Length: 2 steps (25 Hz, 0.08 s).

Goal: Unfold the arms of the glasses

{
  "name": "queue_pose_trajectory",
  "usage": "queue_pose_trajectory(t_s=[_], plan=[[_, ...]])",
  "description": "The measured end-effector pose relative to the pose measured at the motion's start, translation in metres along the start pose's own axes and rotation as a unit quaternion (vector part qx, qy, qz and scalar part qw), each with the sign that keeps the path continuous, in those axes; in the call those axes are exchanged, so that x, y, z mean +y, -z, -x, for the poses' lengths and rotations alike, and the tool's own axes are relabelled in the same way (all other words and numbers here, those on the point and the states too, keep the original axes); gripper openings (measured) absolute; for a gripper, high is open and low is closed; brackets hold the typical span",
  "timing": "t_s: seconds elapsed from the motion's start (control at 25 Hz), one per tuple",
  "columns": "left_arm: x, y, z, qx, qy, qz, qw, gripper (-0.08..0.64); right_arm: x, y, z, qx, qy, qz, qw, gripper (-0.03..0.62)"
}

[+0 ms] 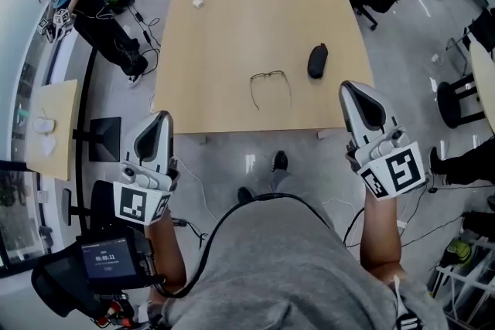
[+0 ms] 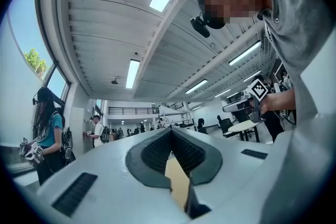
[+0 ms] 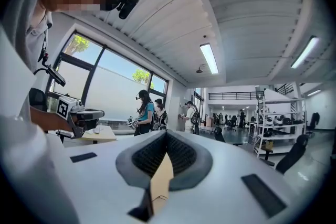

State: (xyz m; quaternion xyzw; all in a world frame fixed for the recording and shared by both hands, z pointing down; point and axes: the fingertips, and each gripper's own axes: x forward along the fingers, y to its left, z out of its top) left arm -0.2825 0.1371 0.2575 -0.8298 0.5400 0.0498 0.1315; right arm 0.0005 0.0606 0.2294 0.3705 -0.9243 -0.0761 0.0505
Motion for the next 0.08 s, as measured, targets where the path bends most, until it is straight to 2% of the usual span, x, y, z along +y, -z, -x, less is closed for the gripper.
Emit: queue_pose_trajectory(t_s=[0.08], plan=[[0.008, 0.001, 0.027, 0.0, -0.001, 0.014, 0.9999, 0.005, 0.032, -0.005, 0.003, 0.003, -0.001, 0.0, 1.0, 0.006]])
